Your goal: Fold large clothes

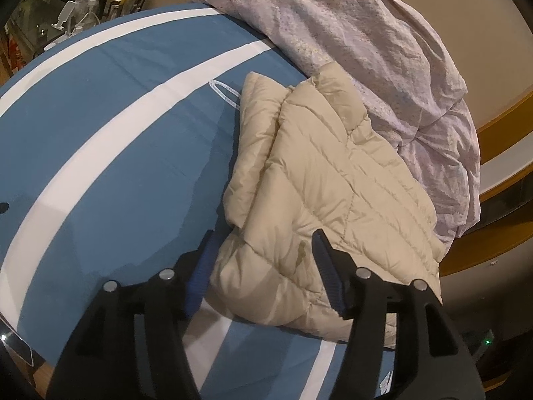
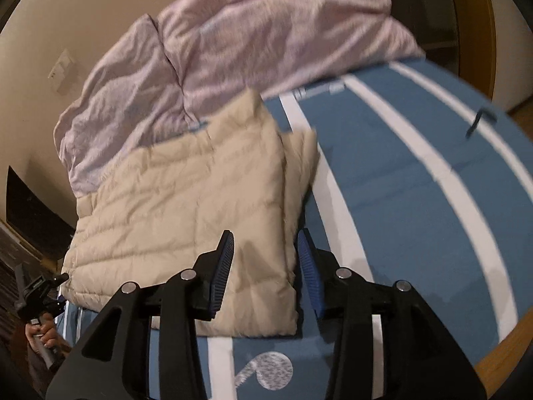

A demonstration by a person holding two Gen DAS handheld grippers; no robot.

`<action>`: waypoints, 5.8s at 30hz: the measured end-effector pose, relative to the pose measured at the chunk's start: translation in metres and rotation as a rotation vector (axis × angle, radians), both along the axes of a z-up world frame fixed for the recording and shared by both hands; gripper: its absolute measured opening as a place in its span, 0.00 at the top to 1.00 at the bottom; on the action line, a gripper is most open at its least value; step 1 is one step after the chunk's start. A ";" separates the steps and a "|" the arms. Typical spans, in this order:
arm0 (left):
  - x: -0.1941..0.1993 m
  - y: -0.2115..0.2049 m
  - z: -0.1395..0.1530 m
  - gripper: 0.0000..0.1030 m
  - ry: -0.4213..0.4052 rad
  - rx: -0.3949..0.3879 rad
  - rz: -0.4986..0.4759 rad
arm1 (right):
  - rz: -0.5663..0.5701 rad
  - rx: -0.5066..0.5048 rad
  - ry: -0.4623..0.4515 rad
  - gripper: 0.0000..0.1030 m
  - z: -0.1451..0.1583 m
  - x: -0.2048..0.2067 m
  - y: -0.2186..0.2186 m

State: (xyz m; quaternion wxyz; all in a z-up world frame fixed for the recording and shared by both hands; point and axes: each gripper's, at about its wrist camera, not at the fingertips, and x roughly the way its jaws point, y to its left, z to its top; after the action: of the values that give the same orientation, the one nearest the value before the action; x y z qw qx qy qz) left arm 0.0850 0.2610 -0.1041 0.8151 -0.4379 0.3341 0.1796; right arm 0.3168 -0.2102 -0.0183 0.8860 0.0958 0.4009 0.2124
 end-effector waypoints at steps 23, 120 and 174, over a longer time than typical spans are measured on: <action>0.010 -0.006 -0.015 0.37 -0.030 -0.089 0.126 | 0.173 -0.163 -0.015 0.61 -0.054 -0.001 0.060; 0.262 -0.277 0.099 0.45 -0.142 -0.066 -0.545 | 0.180 0.007 0.051 0.60 -0.067 0.020 0.036; 0.253 -0.282 0.059 0.41 0.019 0.309 -0.504 | 0.176 0.049 0.072 0.61 -0.064 0.021 0.025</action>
State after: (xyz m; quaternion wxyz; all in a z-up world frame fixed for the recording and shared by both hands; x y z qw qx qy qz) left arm 0.3379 -0.0209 -0.0454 0.8877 -0.2102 0.4088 0.0244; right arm 0.3377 -0.1847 -0.0820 0.8464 0.0892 0.4340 0.2955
